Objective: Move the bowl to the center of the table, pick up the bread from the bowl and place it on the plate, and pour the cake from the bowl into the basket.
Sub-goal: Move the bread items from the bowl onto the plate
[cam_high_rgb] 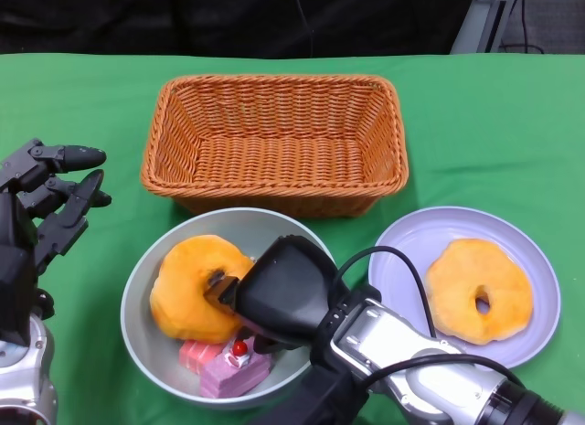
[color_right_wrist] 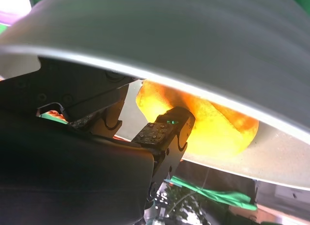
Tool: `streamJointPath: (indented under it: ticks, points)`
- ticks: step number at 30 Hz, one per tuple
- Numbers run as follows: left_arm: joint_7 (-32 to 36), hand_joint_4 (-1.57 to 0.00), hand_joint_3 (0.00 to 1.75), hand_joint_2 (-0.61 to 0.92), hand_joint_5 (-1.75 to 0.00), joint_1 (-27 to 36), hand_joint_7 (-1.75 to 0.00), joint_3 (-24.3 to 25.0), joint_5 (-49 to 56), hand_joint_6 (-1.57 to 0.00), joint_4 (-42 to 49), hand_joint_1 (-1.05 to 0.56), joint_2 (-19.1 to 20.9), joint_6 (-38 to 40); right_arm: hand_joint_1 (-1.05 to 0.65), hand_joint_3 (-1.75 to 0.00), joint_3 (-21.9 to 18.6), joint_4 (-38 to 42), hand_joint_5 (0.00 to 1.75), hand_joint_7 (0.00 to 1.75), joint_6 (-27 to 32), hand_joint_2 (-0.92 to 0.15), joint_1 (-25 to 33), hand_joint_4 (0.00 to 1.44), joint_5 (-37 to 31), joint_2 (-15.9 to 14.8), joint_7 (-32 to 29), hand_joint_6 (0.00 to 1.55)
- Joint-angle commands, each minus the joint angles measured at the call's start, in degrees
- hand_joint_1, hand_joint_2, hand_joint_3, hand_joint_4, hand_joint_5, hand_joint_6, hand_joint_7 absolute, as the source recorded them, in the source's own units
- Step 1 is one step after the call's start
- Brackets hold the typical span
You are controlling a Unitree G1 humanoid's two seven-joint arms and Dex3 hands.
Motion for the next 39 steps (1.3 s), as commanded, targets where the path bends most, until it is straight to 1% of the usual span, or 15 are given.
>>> streamJointPath:
  ticks: [1, 3, 8, 9, 11, 14, 17, 20, 24, 27, 29, 31, 32, 35, 39]
  points:
    - [-0.26, -0.82, 0.27, 0.92, -1.24, -0.92, -0.88, 0.34, -0.35, -0.84, 0.66, -0.2, 0.85, -0.76, -0.39, -0.01, -0.37, 2.88, 0.93, 0.01, -3.41, -0.92, 0.49, 0.77, 1.97, -0.97, -2.78, 0.81]
    - [-0.24, -0.82, 0.26, 0.92, -1.24, -0.91, -0.89, 0.34, -0.32, -0.84, 0.7, -0.2, 0.9, -0.76, -0.35, 0.0, -0.49, 4.02, 0.99, 0.03, -5.16, -0.89, 0.11, 0.79, 2.49, -1.03, -5.09, 0.86]
    - [0.16, -0.83, 0.26, 0.92, -1.23, -0.78, -0.89, 0.25, -0.03, -0.85, 0.49, -0.2, 0.8, -0.98, -0.43, -0.02, -1.5, 7.46, 1.07, 0.06, -9.88, -0.92, -0.35, 0.81, 4.74, -0.51, -11.37, 0.98]
    - [0.1, -0.83, 0.26, 0.92, -1.23, -0.77, -0.89, 0.22, 0.0, -0.85, 0.47, -0.2, 0.8, -1.09, -0.43, -0.01, -1.65, 8.55, 1.03, 0.06, -11.19, -0.91, -0.68, 0.83, 5.32, -0.4, -12.84, 1.0]
    - [0.08, -0.83, 0.26, 0.92, -1.23, -0.72, -0.89, 0.16, 0.06, -0.85, 0.4, -0.21, 0.79, -1.2, -0.42, 0.0, -1.67, 10.61, 0.85, 0.04, -13.02, -0.9, -1.29, 0.9, 5.85, -0.15, -15.74, 1.03]
    - [0.24, -0.82, 0.26, 0.92, -1.23, -0.59, -0.89, 0.03, 0.25, -0.85, 0.19, -0.21, 0.78, -1.11, -0.43, 0.0, -1.23, 14.0, 0.8, 0.05, -14.81, -0.89, -2.36, 0.93, 5.79, 0.36, -20.44, 1.08]
    - [0.87, -0.83, 0.26, 0.92, -1.23, -0.58, -0.88, -0.04, 0.58, -0.85, 0.21, -0.2, 0.75, -0.97, -0.45, 0.0, -1.05, 16.83, 0.77, 0.04, -16.15, -0.89, -3.04, 0.93, 5.76, 0.94, -24.26, 1.1]
    - [0.76, -0.83, 0.25, 0.92, -1.23, -0.59, -0.88, -0.28, 0.82, -0.85, 0.26, -0.21, 0.9, -0.99, -0.46, 0.0, -1.08, 19.06, 0.75, 0.04, -17.5, -0.89, -3.67, 0.93, 6.07, 1.43, -26.74, 1.12]
    - [0.38, -0.82, 0.26, 0.92, -1.22, -0.61, -0.87, -0.25, 0.69, -0.84, 0.23, -0.19, 0.89, -0.99, -0.47, 0.0, -0.84, 20.86, 1.06, 0.02, -17.68, -0.89, -4.32, 0.81, 5.49, 1.89, -29.68, 1.14]
    - [0.49, -0.83, 0.27, 0.92, -1.22, -0.73, -0.88, -0.05, 0.53, -0.84, 0.45, -0.18, 0.84, -0.72, -0.47, 0.0, -0.72, 21.87, 1.21, 0.02, -17.86, -0.88, -4.63, 0.74, 5.33, 2.13, -31.51, 1.15]
    - [0.91, -0.83, 0.27, 0.92, -1.22, -0.73, -0.88, -0.17, 1.01, -0.84, 0.69, -0.18, 1.02, -0.9, -0.45, 0.0, -0.98, 22.24, 1.2, 0.01, -18.63, -0.88, -4.75, 0.72, 5.95, 2.15, -31.77, 1.15]
    - [0.71, -0.83, 0.27, 0.92, -1.22, -0.84, -0.87, -0.1, 0.96, -0.84, 1.05, -0.19, 1.08, -1.21, -0.44, 0.0, -1.19, 22.24, 1.1, 0.0, -18.94, -0.89, -4.89, 0.73, 6.16, 2.07, -32.04, 1.13]
    - [0.52, -0.83, 0.27, 0.92, -1.21, -0.86, -0.87, -0.01, 0.74, -0.84, 1.06, -0.2, 1.01, -1.13, -0.44, 0.0, -1.25, 22.25, 1.09, 0.0, -19.06, -0.88, -4.98, 0.75, 6.13, 2.03, -32.36, 1.13]
    - [0.97, -0.83, 0.26, 0.92, -1.21, -0.82, -0.87, -0.03, 0.89, -0.85, 0.93, -0.21, 0.93, -0.91, -0.45, 0.0, -1.41, 22.29, 1.18, 0.01, -19.57, -0.87, -5.21, 0.72, 6.07, 1.86, -33.59, 1.14]
    - [1.51, -0.84, 0.27, 0.92, -1.2, -0.74, -0.86, -0.11, 1.17, -0.85, 0.81, -0.19, 1.03, -0.97, -0.43, 0.0, -1.58, 22.45, 1.23, 0.01, -20.1, -0.87, -5.4, 0.73, 6.03, 1.74, -35.29, 1.15]
